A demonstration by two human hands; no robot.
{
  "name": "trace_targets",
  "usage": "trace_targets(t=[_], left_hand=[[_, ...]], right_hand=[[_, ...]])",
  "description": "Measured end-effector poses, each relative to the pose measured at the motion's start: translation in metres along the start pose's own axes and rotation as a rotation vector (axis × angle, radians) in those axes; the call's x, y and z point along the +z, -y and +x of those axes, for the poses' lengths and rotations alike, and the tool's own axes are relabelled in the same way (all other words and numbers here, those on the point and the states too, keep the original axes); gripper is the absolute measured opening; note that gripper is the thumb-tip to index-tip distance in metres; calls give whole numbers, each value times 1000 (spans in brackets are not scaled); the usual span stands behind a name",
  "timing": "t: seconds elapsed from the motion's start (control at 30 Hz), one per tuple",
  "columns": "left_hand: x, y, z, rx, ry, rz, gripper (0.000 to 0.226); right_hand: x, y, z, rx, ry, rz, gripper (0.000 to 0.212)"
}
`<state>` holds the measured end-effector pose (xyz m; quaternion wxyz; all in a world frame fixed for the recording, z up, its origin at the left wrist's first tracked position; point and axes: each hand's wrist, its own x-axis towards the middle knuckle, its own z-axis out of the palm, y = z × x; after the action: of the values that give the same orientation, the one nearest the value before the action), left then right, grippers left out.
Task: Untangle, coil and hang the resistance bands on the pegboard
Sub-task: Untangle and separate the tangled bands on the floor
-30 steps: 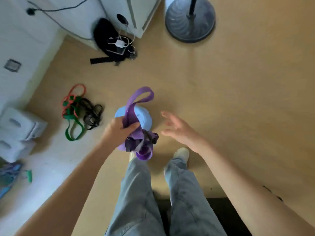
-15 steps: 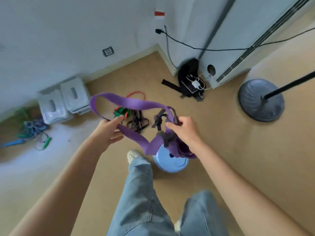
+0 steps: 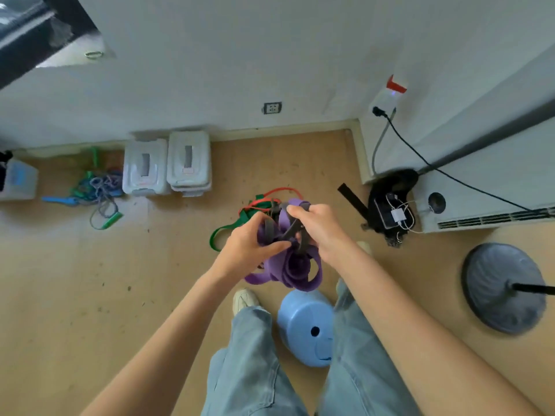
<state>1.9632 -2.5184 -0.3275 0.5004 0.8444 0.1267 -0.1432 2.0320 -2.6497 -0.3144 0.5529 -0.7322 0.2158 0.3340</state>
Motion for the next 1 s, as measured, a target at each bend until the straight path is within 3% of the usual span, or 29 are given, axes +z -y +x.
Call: trace_targets(t=[0.17, 0.3, 0.43, 0.57, 0.67, 0.77, 0.87, 0.93, 1.0], left_hand=[[6, 8, 37, -184, -69, -141, 46], [26, 11, 68, -302, -283, -222, 54], [43, 8, 89, -360, -371, -233, 53], [30, 23, 107, -377, -440, -289, 35], [17, 56, 124, -394, -381, -503, 7], [19, 105, 146, -399, -279, -593, 15], [33, 154, 166, -395, -225, -683, 8], [47, 187, 183, -360, -173, -645, 8], [65, 217, 205, -336, -70, -475, 16]], right_hand=[[-7, 18, 53, 110, 162, -75, 19], [-13, 33, 99, 142, 258, -171, 23], [-19, 38, 126, 168, 275, -161, 27], [-12, 40, 147, 136, 547, -64, 16], [-2, 21, 173, 58, 678, -107, 16], [16, -14, 209, -62, 654, -283, 22], [38, -47, 247, -66, 547, -251, 4], [55, -71, 276, -46, 450, -288, 16], [70, -99, 311, -46, 382, -484, 39]])
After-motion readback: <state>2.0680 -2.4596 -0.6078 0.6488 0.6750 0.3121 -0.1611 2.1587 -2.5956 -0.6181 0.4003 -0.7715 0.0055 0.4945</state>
